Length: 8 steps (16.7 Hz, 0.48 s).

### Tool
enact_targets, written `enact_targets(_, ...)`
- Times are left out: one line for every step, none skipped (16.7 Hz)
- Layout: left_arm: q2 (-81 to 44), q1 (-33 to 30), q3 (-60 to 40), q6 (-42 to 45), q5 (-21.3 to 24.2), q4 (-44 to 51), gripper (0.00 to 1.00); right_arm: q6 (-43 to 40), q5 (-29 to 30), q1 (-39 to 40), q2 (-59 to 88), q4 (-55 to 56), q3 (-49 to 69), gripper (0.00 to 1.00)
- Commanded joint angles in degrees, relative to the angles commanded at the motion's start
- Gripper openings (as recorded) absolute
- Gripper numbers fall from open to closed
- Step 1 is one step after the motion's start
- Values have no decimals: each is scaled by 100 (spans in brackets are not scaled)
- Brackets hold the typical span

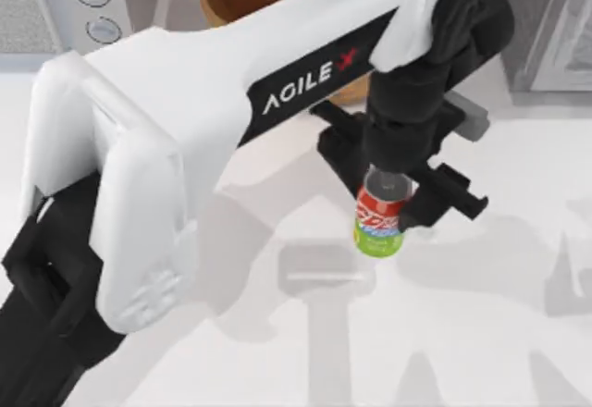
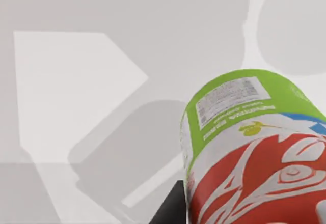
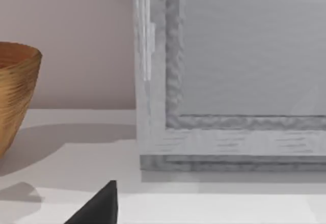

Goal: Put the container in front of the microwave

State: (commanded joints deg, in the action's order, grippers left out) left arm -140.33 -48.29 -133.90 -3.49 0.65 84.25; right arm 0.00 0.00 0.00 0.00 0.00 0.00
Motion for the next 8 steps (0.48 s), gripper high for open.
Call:
enact_targets(114, 176, 154, 14, -4, -13, 0, 0, 0, 0, 0, 0, 0, 100)
enact_targets(263, 407, 324, 55, -25, -56, 0, 0, 0, 0, 0, 0, 0, 100)
enact_targets(452, 643, 494, 113, -54, -132, 0, 0, 0, 0, 0, 0, 0, 100)
enact_targets(661, 837, 664, 180, -85, -231, 0, 0, 0, 0, 0, 0, 0, 100)
enact_targets(872, 1055, 823, 261, -112, -344, 0, 0, 0, 0, 0, 0, 0, 100)
enact_targets(1077, 1325, 962, 350, -132, -471, 0, 0, 0, 0, 0, 0, 0, 100)
enact_targets(1260, 1644, 1082, 442, -148, -597, 0, 0, 0, 0, 0, 0, 0, 100)
enact_targets(1413, 2012, 1180, 535, -166, -711, 0, 0, 0, 0, 0, 0, 0, 100)
